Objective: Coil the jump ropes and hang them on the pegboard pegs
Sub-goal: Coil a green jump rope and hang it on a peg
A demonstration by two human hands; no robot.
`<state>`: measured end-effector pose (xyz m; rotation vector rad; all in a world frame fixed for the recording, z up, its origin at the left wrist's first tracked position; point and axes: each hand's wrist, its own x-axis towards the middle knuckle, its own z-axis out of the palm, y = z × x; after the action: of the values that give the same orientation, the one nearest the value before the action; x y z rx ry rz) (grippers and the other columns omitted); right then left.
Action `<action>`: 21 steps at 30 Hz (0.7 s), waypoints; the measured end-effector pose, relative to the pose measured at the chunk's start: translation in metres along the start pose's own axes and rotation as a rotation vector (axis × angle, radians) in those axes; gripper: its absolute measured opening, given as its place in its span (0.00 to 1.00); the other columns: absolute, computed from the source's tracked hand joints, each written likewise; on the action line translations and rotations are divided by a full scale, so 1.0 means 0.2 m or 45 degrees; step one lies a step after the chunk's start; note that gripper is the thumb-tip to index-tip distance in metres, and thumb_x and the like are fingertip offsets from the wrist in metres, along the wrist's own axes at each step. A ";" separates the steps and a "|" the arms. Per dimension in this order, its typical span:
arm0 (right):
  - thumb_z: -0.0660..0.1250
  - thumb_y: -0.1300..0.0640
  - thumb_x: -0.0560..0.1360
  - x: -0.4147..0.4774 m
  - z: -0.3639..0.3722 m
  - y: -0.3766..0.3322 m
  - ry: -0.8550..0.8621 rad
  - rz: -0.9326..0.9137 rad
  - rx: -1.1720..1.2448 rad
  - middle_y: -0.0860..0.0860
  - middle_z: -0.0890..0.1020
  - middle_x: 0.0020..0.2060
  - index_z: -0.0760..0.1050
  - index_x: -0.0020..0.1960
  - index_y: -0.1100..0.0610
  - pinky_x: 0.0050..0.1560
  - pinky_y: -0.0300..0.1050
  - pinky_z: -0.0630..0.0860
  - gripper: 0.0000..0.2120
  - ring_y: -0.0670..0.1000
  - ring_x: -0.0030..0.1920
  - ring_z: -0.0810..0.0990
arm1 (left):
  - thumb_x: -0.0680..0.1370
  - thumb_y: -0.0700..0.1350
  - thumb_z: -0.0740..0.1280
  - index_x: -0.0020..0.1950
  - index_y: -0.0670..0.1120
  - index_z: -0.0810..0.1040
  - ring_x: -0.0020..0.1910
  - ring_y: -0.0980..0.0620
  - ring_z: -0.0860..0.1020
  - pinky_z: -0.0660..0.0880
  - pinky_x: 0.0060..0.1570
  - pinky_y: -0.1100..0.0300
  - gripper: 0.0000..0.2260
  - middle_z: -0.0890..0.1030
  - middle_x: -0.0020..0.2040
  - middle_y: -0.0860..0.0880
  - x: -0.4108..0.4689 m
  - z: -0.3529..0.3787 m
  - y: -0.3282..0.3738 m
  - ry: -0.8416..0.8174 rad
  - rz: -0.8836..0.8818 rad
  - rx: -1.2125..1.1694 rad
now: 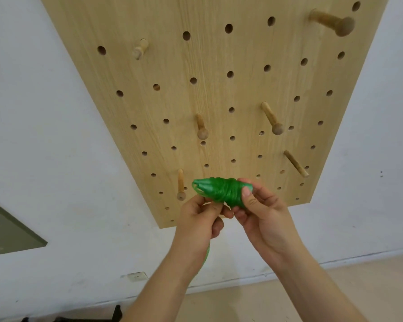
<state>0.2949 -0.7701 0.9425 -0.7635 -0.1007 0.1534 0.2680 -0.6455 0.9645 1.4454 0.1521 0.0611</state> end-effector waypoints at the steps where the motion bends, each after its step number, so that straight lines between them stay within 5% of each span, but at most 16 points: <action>1: 0.79 0.53 0.61 0.00 0.01 0.00 0.046 -0.015 -0.002 0.58 0.80 0.43 0.81 0.52 0.60 0.40 0.41 0.79 0.22 0.52 0.37 0.79 | 0.79 0.39 0.63 0.43 0.43 0.78 0.25 0.54 0.64 0.60 0.25 0.63 0.07 0.78 0.33 0.47 -0.01 0.01 -0.01 0.020 0.001 0.034; 4: 0.71 0.59 0.69 -0.02 0.04 -0.02 0.178 -0.071 -0.128 0.56 0.80 0.41 0.79 0.54 0.60 0.40 0.41 0.79 0.14 0.52 0.37 0.79 | 0.77 0.43 0.68 0.42 0.47 0.82 0.27 0.56 0.71 0.67 0.28 0.64 0.05 0.80 0.32 0.54 -0.03 0.00 -0.03 0.070 0.113 0.334; 8: 0.71 0.65 0.73 -0.03 0.07 0.00 0.333 -0.283 -0.631 0.49 0.82 0.36 0.81 0.51 0.55 0.40 0.39 0.79 0.09 0.49 0.38 0.83 | 0.76 0.47 0.69 0.46 0.53 0.82 0.33 0.57 0.76 0.71 0.34 0.63 0.03 0.82 0.37 0.56 -0.06 -0.01 -0.04 0.080 0.542 1.045; 13: 0.73 0.60 0.73 -0.01 0.01 0.01 0.349 -0.626 -1.427 0.48 0.78 0.43 0.78 0.52 0.49 0.43 0.29 0.71 0.11 0.41 0.44 0.76 | 0.62 0.45 0.79 0.40 0.50 0.82 0.21 0.52 0.71 0.62 0.20 0.64 0.10 0.73 0.27 0.54 -0.11 -0.01 -0.04 -0.122 0.931 1.937; 16: 0.72 0.62 0.74 -0.02 -0.03 -0.04 0.152 -0.673 -1.634 0.47 0.75 0.42 0.79 0.55 0.53 0.41 0.25 0.68 0.11 0.39 0.44 0.73 | 0.69 0.48 0.75 0.38 0.50 0.82 0.22 0.52 0.71 0.62 0.21 0.64 0.04 0.72 0.27 0.54 -0.08 -0.10 0.04 -0.136 1.160 2.020; 21: 0.70 0.61 0.75 -0.02 -0.01 -0.16 -0.155 -0.660 -1.795 0.45 0.74 0.41 0.80 0.54 0.51 0.38 0.28 0.69 0.10 0.43 0.41 0.73 | 0.76 0.56 0.58 0.39 0.55 0.83 0.27 0.54 0.75 0.72 0.24 0.59 0.16 0.76 0.29 0.56 0.01 -0.22 0.25 -0.219 1.099 1.915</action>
<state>0.2938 -0.7946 0.9624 -2.0937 -0.5497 -0.4296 0.2656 -0.5949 1.0092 2.9034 -0.7468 0.6287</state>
